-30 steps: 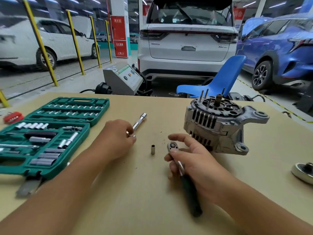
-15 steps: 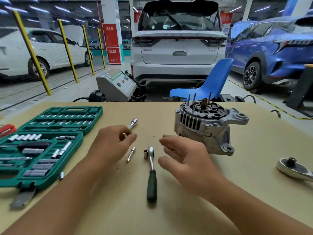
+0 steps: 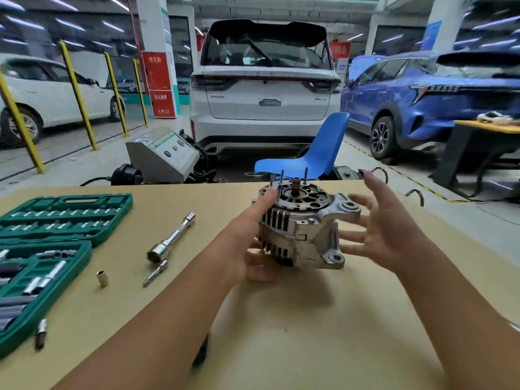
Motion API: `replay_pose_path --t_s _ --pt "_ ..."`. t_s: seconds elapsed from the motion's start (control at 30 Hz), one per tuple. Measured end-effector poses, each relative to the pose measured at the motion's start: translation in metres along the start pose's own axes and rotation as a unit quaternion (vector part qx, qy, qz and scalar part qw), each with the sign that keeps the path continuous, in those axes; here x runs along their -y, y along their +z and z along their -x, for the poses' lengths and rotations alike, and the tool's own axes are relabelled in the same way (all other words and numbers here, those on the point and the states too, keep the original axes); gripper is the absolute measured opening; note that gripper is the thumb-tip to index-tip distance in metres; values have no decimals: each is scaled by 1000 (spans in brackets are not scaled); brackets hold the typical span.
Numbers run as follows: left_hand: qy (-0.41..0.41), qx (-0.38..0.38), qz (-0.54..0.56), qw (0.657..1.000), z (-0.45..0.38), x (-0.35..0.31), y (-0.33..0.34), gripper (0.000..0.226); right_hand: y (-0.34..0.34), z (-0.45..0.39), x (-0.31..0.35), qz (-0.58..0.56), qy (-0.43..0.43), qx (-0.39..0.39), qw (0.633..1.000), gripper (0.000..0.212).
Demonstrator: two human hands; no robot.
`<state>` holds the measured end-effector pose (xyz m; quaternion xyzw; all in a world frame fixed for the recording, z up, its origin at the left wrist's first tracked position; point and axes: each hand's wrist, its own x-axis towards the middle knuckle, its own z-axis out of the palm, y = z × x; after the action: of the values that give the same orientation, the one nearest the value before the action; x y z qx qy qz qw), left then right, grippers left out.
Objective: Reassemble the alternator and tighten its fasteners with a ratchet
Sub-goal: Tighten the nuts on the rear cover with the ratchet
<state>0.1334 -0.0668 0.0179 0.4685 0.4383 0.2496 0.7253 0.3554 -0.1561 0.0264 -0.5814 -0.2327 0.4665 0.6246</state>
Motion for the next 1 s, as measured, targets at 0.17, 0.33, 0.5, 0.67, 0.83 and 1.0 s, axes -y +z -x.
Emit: replay_pose_path --t_s 0.17,0.33,0.5,0.67,0.83,1.0 --pt "57 34 -19 998 -23 8 -4 50 7 -15 -6 84 38 97 991 77" --pt "93 57 -42 993 -24 10 -13 51 0 -15 -8 133 -14 152 979 73" --pt "116 104 -22 988 -16 18 -25 64 -6 -8 -17 99 1 245 965 86" --pt "140 120 14 983 -10 27 -33 68 15 -3 -33 91 -2 263 961 84" --pt "196 125 -13 972 -1 32 -29 77 30 2 -46 83 -40 260 961 74" --pt "248 108 -46 962 4 32 -30 72 31 1 -50 76 -65 253 962 73"
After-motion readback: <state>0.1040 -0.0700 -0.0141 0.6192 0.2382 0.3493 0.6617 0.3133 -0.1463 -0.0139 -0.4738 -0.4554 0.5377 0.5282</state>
